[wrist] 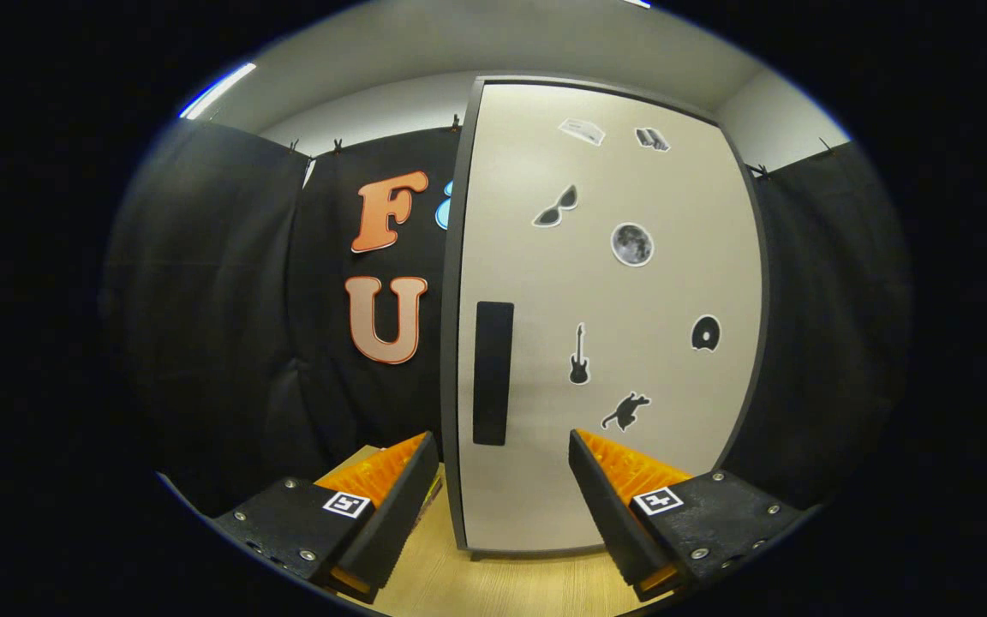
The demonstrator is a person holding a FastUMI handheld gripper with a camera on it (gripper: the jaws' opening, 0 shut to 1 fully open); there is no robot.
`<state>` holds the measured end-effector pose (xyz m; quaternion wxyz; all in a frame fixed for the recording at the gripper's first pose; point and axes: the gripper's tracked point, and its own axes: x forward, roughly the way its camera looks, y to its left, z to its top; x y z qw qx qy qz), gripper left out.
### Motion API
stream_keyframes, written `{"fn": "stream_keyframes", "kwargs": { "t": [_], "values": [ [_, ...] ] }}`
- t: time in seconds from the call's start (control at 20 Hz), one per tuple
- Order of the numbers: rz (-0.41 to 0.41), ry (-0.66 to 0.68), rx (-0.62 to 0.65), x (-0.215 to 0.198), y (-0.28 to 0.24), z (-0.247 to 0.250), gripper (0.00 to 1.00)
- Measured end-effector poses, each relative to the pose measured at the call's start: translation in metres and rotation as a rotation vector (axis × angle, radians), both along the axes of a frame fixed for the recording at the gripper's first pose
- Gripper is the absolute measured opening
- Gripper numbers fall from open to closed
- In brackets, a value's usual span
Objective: Open the shoe cabinet door, grab the shoes and put them into the shoe cabinet, then close the shoe cabinet door.
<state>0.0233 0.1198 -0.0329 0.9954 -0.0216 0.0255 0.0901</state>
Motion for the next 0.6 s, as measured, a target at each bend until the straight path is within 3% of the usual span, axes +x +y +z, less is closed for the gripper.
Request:
{"fn": "stream_keyframes", "kwargs": {
  "t": [0.4,0.6],
  "values": [
    [-0.134,0.013,-0.041,-0.108,-0.075,0.004,0.96],
    [-0.154,0.025,-0.037,-0.147,-0.092,-0.001,0.96]
  ]
}}
